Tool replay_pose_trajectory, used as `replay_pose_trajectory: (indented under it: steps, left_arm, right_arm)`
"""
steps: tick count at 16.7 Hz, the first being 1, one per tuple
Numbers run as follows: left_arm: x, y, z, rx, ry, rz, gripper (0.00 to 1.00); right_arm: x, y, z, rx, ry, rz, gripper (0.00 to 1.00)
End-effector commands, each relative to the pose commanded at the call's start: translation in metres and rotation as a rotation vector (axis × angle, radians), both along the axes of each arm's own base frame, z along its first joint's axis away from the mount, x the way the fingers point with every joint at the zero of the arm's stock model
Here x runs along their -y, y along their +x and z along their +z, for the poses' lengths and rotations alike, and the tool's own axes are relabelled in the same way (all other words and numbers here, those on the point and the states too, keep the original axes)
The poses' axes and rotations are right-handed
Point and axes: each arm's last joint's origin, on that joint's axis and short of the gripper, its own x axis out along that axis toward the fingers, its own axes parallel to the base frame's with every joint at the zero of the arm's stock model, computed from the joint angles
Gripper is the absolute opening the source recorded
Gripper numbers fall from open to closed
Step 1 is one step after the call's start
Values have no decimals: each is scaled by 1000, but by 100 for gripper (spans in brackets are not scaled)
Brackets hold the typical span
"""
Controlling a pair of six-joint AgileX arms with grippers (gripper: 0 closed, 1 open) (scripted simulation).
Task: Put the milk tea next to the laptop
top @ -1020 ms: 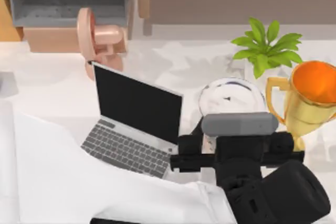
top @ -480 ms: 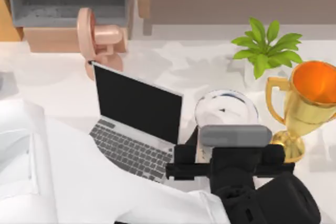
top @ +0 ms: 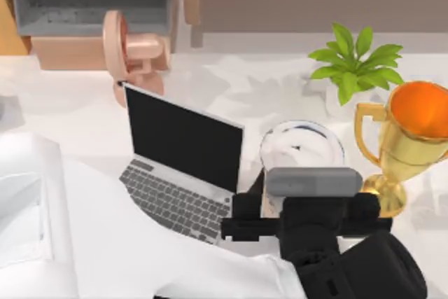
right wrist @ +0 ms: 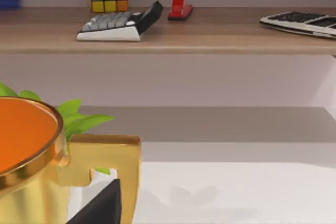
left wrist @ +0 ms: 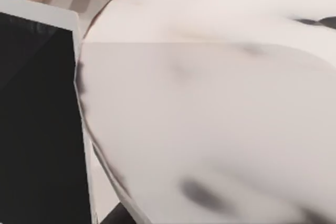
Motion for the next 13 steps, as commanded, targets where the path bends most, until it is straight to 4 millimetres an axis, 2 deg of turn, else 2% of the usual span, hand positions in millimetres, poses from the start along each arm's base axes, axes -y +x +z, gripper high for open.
replay_pose_trajectory:
  steps: [7, 13]
  left_arm:
    - [0, 0, 0, 0, 0, 0, 98]
    - [0, 0, 0, 0, 0, 0, 100]
  right_arm:
    - [0, 0, 0, 0, 0, 0, 100]
    - [0, 0, 0, 0, 0, 0, 100]
